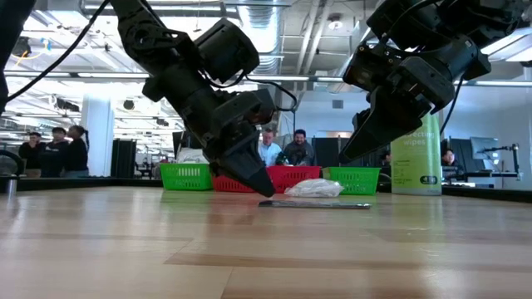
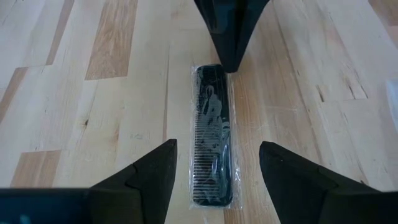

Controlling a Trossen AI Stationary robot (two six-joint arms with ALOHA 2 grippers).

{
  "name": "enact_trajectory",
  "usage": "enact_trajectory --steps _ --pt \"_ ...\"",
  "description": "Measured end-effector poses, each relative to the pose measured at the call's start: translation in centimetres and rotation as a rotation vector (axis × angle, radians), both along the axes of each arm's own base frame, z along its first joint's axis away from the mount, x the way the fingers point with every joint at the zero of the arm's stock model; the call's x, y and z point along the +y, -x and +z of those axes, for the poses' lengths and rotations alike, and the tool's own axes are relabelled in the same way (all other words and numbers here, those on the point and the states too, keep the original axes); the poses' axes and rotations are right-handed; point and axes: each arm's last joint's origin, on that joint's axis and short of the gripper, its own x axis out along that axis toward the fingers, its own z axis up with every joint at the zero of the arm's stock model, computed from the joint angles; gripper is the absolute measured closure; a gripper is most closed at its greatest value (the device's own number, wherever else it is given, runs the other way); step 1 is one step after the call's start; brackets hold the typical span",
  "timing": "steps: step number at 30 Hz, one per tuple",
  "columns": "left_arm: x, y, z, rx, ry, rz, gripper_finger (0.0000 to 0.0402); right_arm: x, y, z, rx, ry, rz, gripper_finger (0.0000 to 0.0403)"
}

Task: Pick & Place Travel size toiletries
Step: Put the comb into the right red basket

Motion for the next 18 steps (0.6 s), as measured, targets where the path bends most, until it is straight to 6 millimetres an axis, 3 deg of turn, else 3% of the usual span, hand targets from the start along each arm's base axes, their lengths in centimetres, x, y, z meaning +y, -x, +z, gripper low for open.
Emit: enact_trajectory --steps 18 --pt "-0.4 -0.1 -1.5 0.046 0.03 0.028 0.0401 0.0 0.0 0.0 -0.002 0.0 0.001 0.0182"
